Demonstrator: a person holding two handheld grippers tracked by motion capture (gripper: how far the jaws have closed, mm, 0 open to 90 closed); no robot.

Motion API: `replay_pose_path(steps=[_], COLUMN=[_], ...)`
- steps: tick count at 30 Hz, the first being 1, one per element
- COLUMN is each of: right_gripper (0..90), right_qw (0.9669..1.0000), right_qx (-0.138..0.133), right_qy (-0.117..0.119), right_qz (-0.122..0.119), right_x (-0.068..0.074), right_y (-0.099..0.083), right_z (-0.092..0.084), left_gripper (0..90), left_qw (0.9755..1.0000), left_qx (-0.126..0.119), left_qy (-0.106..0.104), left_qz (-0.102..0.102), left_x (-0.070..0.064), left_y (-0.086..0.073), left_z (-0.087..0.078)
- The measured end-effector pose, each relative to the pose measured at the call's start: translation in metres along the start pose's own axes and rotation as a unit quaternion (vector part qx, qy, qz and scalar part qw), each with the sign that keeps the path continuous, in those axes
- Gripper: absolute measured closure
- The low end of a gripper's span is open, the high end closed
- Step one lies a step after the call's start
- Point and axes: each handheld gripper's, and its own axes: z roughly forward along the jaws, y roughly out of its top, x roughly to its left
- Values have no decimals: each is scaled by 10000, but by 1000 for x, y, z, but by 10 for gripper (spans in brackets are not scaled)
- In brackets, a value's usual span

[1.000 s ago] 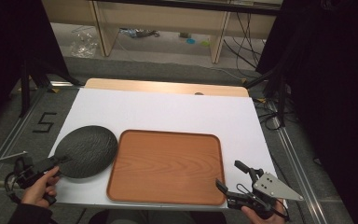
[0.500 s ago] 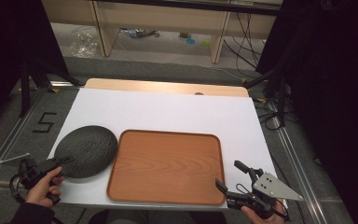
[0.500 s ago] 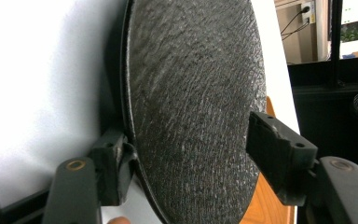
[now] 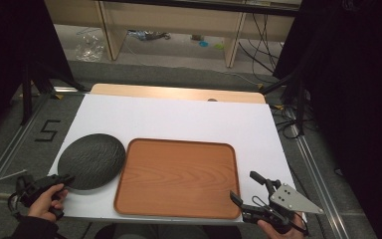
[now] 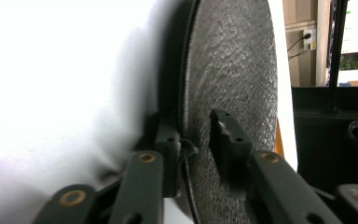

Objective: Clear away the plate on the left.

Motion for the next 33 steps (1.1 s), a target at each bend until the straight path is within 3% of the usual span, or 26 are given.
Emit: replay_pose_path(steps=[3, 8, 10, 15, 21, 26, 33], right_gripper=[169, 173, 175, 175, 176, 176, 176], right_qw=[10000, 10000, 10000, 10000, 10000, 10000, 10000], right_qx=[-23, -61, -58, -73, -85, 4, -34], right_qy=[16, -53, -51, -32, -26, 4, 10], right_qz=[4, -3, -3, -11, -5, -5, 6], right_x=[0, 1, 1, 0, 0, 0, -1], right_y=[0, 0, 0, 0, 0, 0, 0], right_z=[1, 1, 1, 1, 1, 0, 1], left_gripper=[799, 853, 858, 862, 863, 865, 862], left_qw=[9999, 9986, 9986, 9980, 9983, 9976, 9963], left_qx=[-50, -239, -295, -380, -365, -560, -669], left_qy=[-89, -464, -449, -489, -436, -407, -523], left_qz=[-75, -83, -19, -151, -104, -18, -155], left_x=[1, 0, -2, -2, -1, -3, -2], left_y=[0, 0, -1, -1, -1, 0, -1], left_z=[0, -4, -4, -4, -4, -7, -9])
